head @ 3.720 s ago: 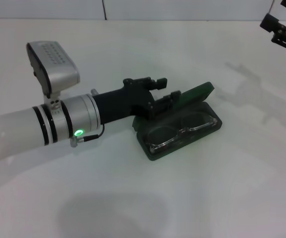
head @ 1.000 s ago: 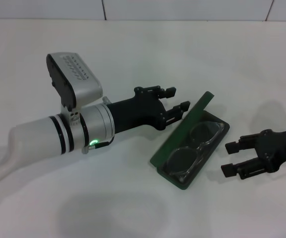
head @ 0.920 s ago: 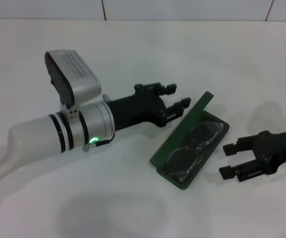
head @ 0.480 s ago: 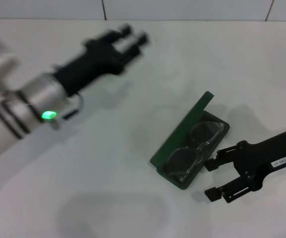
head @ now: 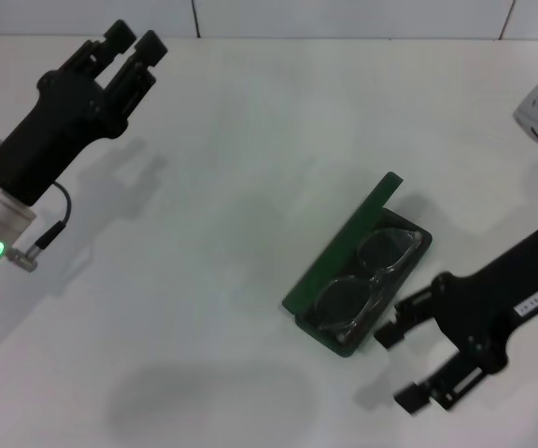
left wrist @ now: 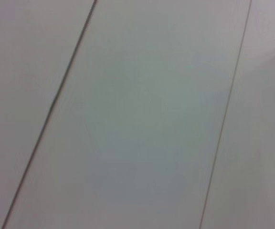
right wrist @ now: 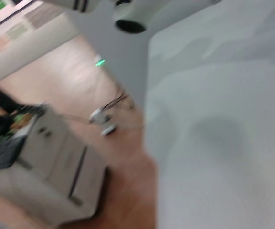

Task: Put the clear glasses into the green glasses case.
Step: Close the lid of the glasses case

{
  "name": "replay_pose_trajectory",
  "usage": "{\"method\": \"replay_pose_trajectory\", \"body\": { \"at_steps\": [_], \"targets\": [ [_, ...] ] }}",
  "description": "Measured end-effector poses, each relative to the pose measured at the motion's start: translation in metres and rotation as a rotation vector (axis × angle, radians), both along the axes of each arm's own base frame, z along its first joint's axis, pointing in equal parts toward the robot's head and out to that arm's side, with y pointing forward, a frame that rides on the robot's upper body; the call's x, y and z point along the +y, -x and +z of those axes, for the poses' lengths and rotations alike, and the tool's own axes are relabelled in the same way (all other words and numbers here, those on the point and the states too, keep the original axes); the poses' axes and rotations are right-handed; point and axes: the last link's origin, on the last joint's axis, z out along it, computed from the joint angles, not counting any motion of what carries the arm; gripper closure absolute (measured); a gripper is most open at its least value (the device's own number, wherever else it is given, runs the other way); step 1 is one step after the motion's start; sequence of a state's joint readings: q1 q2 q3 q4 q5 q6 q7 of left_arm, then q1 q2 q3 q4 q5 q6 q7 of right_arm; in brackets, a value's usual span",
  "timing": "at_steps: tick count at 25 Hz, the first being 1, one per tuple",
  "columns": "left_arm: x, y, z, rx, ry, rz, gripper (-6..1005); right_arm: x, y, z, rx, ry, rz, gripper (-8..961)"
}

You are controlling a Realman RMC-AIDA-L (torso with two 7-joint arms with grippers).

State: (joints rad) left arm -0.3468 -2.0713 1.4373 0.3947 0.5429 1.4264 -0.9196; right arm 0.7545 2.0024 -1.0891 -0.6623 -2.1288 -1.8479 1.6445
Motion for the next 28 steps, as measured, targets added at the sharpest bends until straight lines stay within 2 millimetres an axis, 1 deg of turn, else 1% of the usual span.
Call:
{"method": "replay_pose_trajectory", "body": {
  "at_steps": [3,9,12,13,14,16,19,23,28],
  "targets": [
    [-0.006,0.005,0.000,-0.015,-0.009,0.017,484,-0.002,0.004,0.001,-0.040,0.055,0.014,112],
    [-0.014,0.013,-0.004,0.004,-0.035,0.047,484,0.000,0.001,-0.004,-0.158,0.079,-0.012,112],
    [-0.013,0.013,-0.005,0.008,-0.038,0.045,485,0.002,0.002,-0.010,-0.195,0.076,-0.009,112],
    [-0.013,0.012,-0.005,0.011,-0.040,0.044,485,0.005,0.001,-0.018,-0.219,0.045,-0.003,112],
    [-0.012,0.012,-0.005,0.015,-0.044,0.041,485,0.005,0.001,-0.018,-0.219,0.045,-0.003,112],
    [-0.012,0.011,-0.005,0.023,-0.053,0.037,485,0.008,0.000,-0.027,-0.236,0.023,0.002,112],
    [-0.011,0.012,-0.005,0.033,-0.061,0.035,485,0.009,0.006,-0.041,-0.233,0.015,0.023,111],
    [-0.011,0.012,-0.006,0.047,-0.066,0.037,485,0.007,0.015,-0.047,-0.205,0.019,0.049,111],
    [-0.011,0.013,-0.007,0.053,-0.066,0.042,484,0.010,0.015,-0.051,-0.210,0.001,0.048,111]
  ]
}}
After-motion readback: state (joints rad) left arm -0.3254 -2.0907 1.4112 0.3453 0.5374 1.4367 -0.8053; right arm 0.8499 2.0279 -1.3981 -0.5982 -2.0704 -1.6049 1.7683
